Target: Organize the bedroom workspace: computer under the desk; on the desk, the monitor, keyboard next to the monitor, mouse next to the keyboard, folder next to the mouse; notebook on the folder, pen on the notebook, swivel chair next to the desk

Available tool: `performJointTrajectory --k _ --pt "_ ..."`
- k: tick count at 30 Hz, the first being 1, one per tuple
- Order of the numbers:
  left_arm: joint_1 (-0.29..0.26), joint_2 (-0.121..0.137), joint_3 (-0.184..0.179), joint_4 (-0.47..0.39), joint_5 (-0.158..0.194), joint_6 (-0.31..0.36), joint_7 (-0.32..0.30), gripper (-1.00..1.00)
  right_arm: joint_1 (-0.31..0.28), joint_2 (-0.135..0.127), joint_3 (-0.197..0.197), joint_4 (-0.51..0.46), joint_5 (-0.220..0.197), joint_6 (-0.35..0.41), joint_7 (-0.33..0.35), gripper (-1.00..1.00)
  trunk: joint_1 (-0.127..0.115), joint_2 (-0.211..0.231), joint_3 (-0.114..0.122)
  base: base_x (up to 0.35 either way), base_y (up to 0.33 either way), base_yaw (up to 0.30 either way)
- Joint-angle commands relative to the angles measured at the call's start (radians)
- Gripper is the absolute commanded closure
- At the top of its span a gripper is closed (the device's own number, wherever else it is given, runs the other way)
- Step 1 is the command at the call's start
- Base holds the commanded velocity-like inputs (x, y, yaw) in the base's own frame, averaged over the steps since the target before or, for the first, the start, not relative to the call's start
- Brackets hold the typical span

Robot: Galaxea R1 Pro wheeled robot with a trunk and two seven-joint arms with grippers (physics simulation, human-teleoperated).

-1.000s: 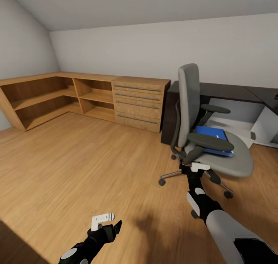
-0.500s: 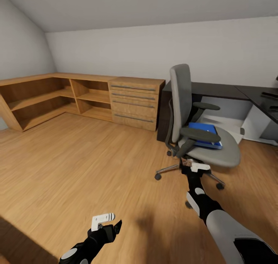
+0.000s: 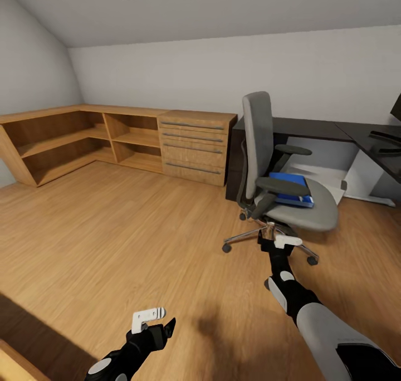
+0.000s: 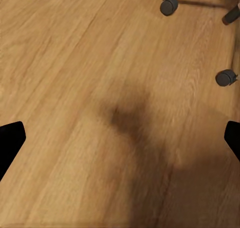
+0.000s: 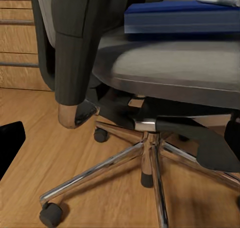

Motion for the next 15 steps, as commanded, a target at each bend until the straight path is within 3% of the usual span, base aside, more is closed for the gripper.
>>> performJointTrajectory --k 1,3,4,9,15 --pt "0.0 0.0 0.0 -0.002 0.01 0.004 0.007 -1.0 -0.001 0.0 0.001 0.001 -0.004 -0.004 0.0 -1.0 0.0 0.0 -0.001 -0.011 0.0 0.0" --pt "0.0 0.0 0.0 -0.002 0.01 0.004 0.007 -1.0 -0.001 0.003 0.001 0.001 -0.004 -0.002 0.0 -1.0 0.0 0.0 -0.001 -0.008 0.0 0.0" --pt "0.0 0.0 0.0 -0.002 0.01 0.004 0.007 -1.0 -0.001 0.047 -0.002 -0.003 -0.001 0.004 -0.004 -1.0 0.0 0.0 -0.001 0.0 0.0 0.0" --pt "0.0 0.0 0.0 -0.001 0.01 0.004 0.008 -1.0 -0.001 0.052 -0.005 -0.001 0.002 -0.004 -0.002 -1.0 0.0 0.0 -0.001 0.0 0.0 -0.001" --pt "0.0 0.0 0.0 -0.002 0.01 0.004 0.009 -1.0 -0.001 0.047 -0.006 0.001 0.004 -0.011 -0.001 -1.0 0.0 0.0 0.006 0.0 0.0 -0.187"
